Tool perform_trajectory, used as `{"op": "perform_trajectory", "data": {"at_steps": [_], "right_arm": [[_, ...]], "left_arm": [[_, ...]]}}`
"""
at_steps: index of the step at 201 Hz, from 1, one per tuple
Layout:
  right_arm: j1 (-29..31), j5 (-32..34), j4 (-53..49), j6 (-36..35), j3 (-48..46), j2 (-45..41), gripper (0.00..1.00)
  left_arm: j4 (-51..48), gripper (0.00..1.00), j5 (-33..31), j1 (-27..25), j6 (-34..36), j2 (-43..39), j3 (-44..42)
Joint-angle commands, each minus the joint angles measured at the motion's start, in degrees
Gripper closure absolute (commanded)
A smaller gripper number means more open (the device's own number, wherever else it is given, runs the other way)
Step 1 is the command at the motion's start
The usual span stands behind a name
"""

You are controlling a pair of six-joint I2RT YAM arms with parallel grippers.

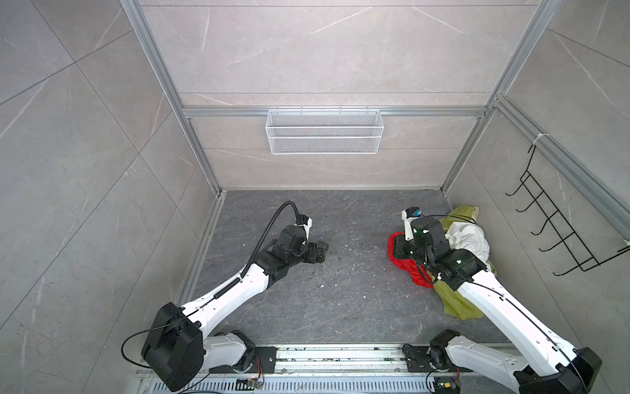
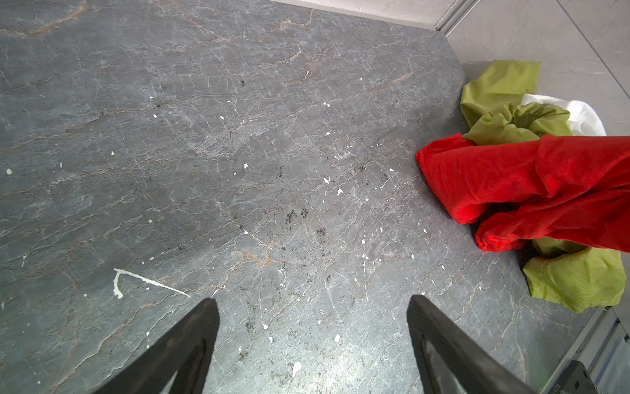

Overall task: Pick out a specific cloth from the pile
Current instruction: 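Close the right gripper on the red towel, then lift the red towel with the right gripper while the left gripper approaches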

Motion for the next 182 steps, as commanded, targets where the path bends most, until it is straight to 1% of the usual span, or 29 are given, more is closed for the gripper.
{"op": "perform_trajectory", "data": {"at_steps": [1,35,119,182], "right_arm": [[0.04,0.36,2.16,-0.99,2.75,-0.61,1.00],[0.07,-0.56,2.34,-0.99,2.67,-1.23,1.00],[0.09,-9.56,3.52,-2.37,4.17,-1.07,1.00],[0.10,-12.11,3.39,-2.77,5.36,-1.17,1.00]], "left_arm": [[1.39,0.11,0.00,-0.28,1.80,0.88,3.19],[1.40,0.11,0.25,-0.41,2.41,1.43,4.46],[1.66,0.11,-0.19,-0.64,2.69,1.44,4.61],[2.71,0.11,0.45,-0.73,2.70,0.73,3.64]]}}
